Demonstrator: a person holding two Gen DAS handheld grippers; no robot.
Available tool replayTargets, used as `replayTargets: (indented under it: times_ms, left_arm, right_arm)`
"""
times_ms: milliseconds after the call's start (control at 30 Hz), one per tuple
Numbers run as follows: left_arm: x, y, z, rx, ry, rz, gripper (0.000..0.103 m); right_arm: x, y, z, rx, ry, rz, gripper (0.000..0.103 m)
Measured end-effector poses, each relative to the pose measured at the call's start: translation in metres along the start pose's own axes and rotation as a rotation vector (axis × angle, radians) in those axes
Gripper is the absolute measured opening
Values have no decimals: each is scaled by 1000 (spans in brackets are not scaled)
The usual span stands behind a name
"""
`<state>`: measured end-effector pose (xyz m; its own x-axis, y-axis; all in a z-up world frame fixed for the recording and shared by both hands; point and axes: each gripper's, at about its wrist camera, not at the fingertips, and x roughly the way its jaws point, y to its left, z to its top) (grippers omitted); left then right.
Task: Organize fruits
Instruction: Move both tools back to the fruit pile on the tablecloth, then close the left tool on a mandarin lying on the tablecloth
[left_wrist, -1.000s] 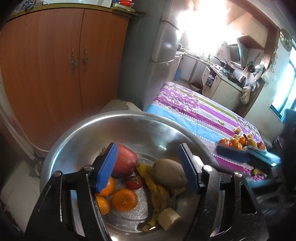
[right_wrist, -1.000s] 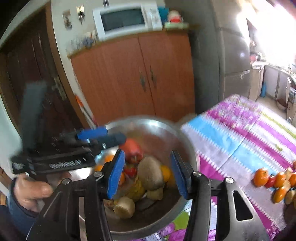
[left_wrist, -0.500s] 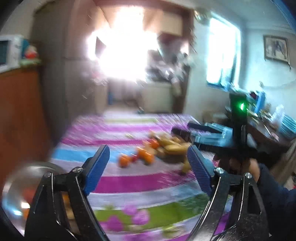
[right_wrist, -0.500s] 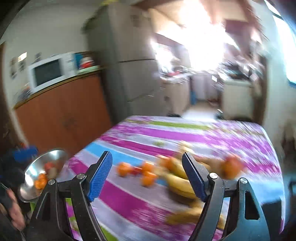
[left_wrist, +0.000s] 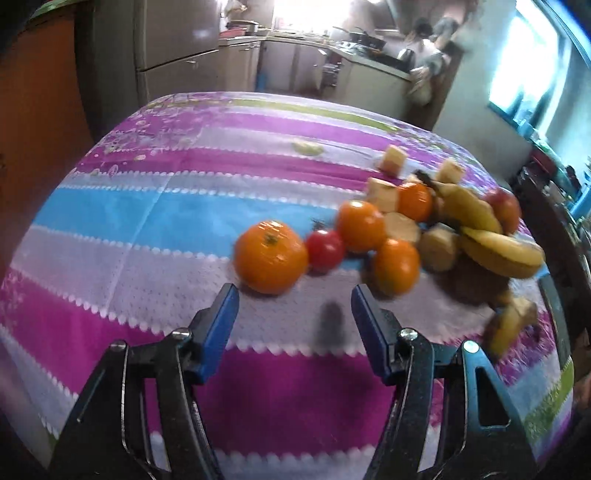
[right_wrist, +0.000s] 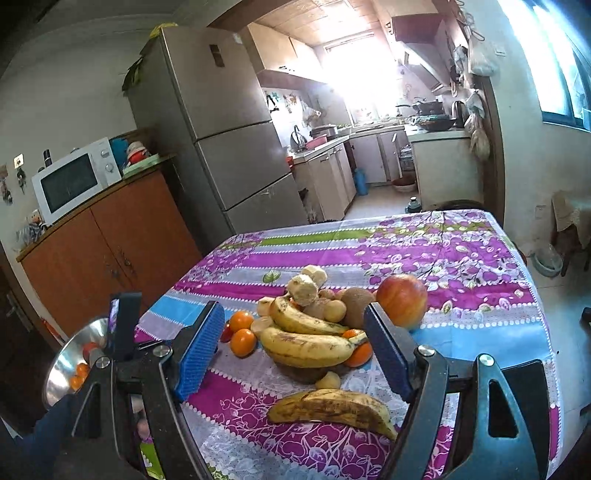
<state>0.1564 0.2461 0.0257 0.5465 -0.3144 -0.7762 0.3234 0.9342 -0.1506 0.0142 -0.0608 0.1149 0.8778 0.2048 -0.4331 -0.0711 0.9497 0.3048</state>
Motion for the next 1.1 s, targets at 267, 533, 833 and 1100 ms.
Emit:
replayTargets:
  times_ms: [267, 533, 833, 1100]
  left_arm:
    - [9, -3, 15, 9, -18, 0, 65]
    - [8, 6, 15, -18, -33, -28, 44]
    - [1, 20, 13, -72, -59, -53, 44]
    - [4, 33, 12, -129, -56, -73, 44]
  right_arm:
    - [13, 8, -10, -22, 43, 5, 80]
    - [11, -1, -2, -26, 70, -12, 80]
    - [94, 72, -38, -122, 290, 74, 58]
    - [164, 99, -50, -144, 375, -29, 58]
